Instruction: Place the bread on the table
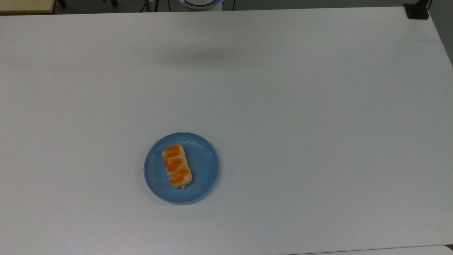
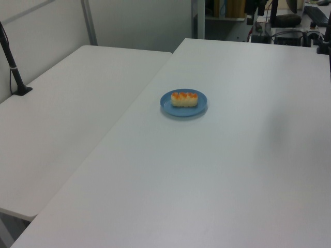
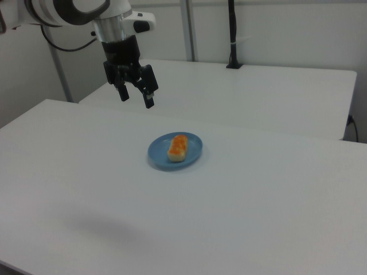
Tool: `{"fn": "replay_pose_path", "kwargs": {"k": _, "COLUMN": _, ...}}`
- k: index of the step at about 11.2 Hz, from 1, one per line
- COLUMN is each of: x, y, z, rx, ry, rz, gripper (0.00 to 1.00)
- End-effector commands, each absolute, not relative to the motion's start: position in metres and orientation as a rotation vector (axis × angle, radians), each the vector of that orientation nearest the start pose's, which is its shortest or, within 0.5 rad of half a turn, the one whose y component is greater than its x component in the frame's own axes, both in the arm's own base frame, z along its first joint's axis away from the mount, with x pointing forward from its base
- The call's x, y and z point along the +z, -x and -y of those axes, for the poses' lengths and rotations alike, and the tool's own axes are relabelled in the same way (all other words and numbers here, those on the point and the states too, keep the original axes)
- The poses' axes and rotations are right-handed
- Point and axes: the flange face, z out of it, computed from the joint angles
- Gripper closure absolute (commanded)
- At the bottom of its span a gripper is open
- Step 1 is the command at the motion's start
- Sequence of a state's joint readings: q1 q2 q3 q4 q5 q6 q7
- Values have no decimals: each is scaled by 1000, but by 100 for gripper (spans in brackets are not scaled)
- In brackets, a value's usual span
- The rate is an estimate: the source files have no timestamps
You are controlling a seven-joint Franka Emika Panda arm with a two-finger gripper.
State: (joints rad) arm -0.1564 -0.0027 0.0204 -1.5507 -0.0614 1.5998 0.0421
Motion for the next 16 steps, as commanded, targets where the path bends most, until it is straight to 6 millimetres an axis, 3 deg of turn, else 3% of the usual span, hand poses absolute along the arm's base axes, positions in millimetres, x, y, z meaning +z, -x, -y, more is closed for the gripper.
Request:
{"fn": "replay_pose_path", "kwargs": {"k": 1, "x": 633, "y": -553, "z": 80, "rx": -92, "ry": 3158, "rz": -252, "gripper": 0}}
{"fn": "replay_pose_path", "kwargs": {"k": 12, "x": 625, "y": -555, "z": 77, "rx": -53, "ry": 3130, "rz": -246, "gripper": 0}}
{"fn": "replay_pose_path", "kwargs": {"k": 13, "x": 624, "y": -557, "z": 78, "rx": -60, "ry": 3138, "rz": -248, "gripper": 0}}
{"fn": "replay_pose_path", "kwargs": {"k": 14, "x": 610, "y": -566, "z": 80, "rx": -30, "ry": 3148, "rz": -246, "gripper": 0}}
{"fn": "replay_pose_path", "kwargs": {"k": 16, "x": 601, "y": -580, "z": 85, "rx": -123, "ry": 3162, "rz": -246, "gripper": 0}}
